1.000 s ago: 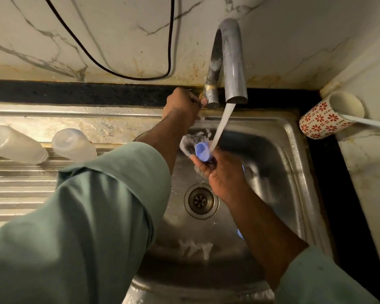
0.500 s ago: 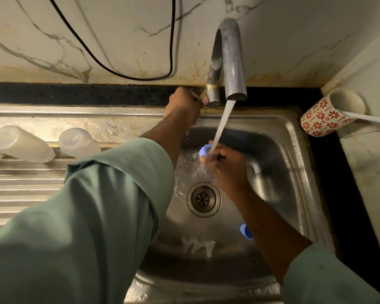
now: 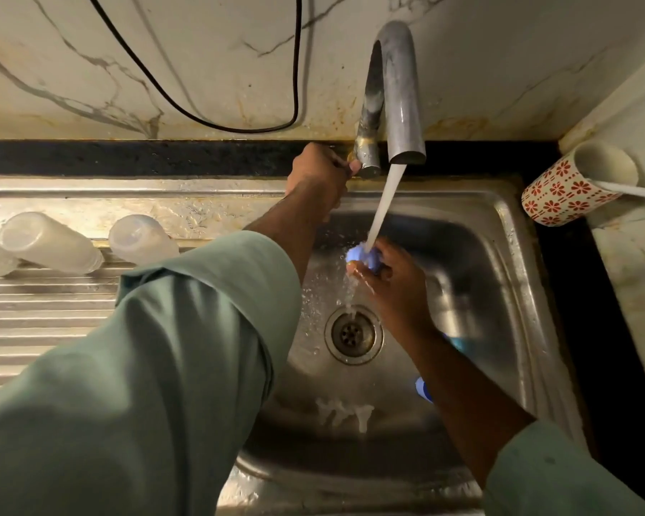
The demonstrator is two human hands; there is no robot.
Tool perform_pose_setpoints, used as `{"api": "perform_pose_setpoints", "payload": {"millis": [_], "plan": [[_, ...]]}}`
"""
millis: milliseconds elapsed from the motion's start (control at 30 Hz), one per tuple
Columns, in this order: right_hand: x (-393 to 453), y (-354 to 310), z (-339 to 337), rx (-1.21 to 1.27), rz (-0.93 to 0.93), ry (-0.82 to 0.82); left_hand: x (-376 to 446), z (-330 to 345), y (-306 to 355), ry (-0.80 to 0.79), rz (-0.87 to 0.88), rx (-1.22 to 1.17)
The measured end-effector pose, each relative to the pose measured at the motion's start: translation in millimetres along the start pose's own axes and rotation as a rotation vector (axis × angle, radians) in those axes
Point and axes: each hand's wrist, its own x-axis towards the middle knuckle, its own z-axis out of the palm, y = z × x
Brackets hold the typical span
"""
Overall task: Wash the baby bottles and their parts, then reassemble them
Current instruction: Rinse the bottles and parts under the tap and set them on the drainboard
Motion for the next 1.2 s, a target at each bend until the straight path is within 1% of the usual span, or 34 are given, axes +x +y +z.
{"api": "perform_pose_setpoints", "payload": {"millis": [67, 133, 200, 267, 333, 400, 467, 500, 533, 600, 633, 667, 700, 733, 767, 800, 833, 867, 900, 933, 967, 1000, 1033, 1067, 1133, 1200], "plan": [[3.0, 1.7, 3.5, 0.018, 0.043, -0.022, -0.3, 0.5, 0.5, 0.014, -0.002, 0.030], [2.9, 0.9, 0.8, 0.087, 0.081, 0.015, -0.9, 0.5, 2.5, 0.010, -0.021, 0.052], [3.0, -3.3, -3.2, 0.084, 0.054, 0.033, 0.0, -0.3, 8.6, 0.019, -0.038, 0.069], [2.6, -7.3, -8.2, 0.164, 0.080, 0.044, -0.7, 1.7, 20.4, 0.070, 0.015, 0.125], [2.7, -14.6, -14.1, 0.266, 0.106, 0.050, -4.2, 6.3, 31.7, 0.103, 0.105, 0.156], [3.8, -22.6, -21.5, 0.390, 0.083, 0.082, -11.5, 9.0, 37.4, 0.048, 0.147, 0.165], [3.8, -27.2, -29.0, 0.524, 0.037, 0.141, -18.8, 6.2, 35.0, -0.033, 0.191, 0.224], [6.0, -24.6, -30.8, 0.507, 0.027, 0.142, -20.1, 2.0, 31.9, -0.064, 0.222, 0.270], [8.2, -19.3, -33.0, 0.372, 0.038, 0.088, -25.3, -4.5, 28.8, -0.068, 0.249, 0.326], [6.7, -8.6, -35.9, -0.031, 0.070, -0.168, -44.0, -18.4, 13.5, -0.056, 0.277, 0.395], [6.8, -6.1, -36.5, -0.119, 0.076, -0.206, -54.2, -24.9, 0.6, -0.051, 0.292, 0.412], [7.1, -4.9, -37.2, -0.095, 0.074, -0.151, -67.2, -31.5, -16.2, -0.045, 0.302, 0.427], [8.7, -6.8, -38.4, -0.068, 0.052, -0.040, -81.0, -41.0, -34.6, -0.039, 0.307, 0.444], [9.7, -8.0, -38.8, -0.104, 0.028, 0.008, -94.0, -49.1, -55.1, -0.040, 0.302, 0.473], [6.9, -11.8, -36.2, -0.231, 0.035, -0.077, -110.2, -59.7, -76.5, -0.039, 0.280, 0.509], [2.2, -15.2, -34.6, -0.400, 0.086, -0.232, -125.4, -67.9, -94.6, -0.046, 0.250, 0.538], [-3.6, -19.3, -32.3, -0.513, 0.136, -0.337, -139.3, -75.7, -111.4, -0.049, 0.221, 0.557], [-9.8, -24.8, -28.0, -0.530, 0.134, -0.317, -153.7, -85.6, -128.1, -0.037, 0.205, 0.572], [-14.5, -32.1, -23.9, -0.470, 0.091, -0.232, -165.3, -93.2, -143.4, -0.006, 0.203, 0.588], [-16.5, -44.4, -14.4, -0.360, 0.005, -0.125, -175.4, -105.3, -159.3, 0.056, 0.205, 0.598], [-19.2, -55.5, -6.8, -0.293, -0.073, -0.102, -183.2, -114.7, -172.9, 0.111, 0.207, 0.611], [-22.9, -68.0, 2.2, -0.323, -0.116, -0.189, -189.2, -124.6, -186.3, 0.156, 0.203, 0.632], [-30.9, -84.9, 15.2, -0.411, -0.129, -0.331, -194.9, -137.7, -199.7, 0.196, 0.195, 0.657], [-38.0, -96.2, 27.8, -0.465, -0.152, -0.432, -197.7, -147.7, -210.7, 0.207, 0.175, 0.687], [-54.5, -118.5, 58.0, -0.370, -0.288, -0.460, -200.1, -168.2, -230.9, 0.187, 0.145, 0.722], [-71.8, -141.6, 92.3, -0.293, -0.424, -0.470, -201.2, -184.0, -247.1, 0.125, 0.129, 0.767]]}}
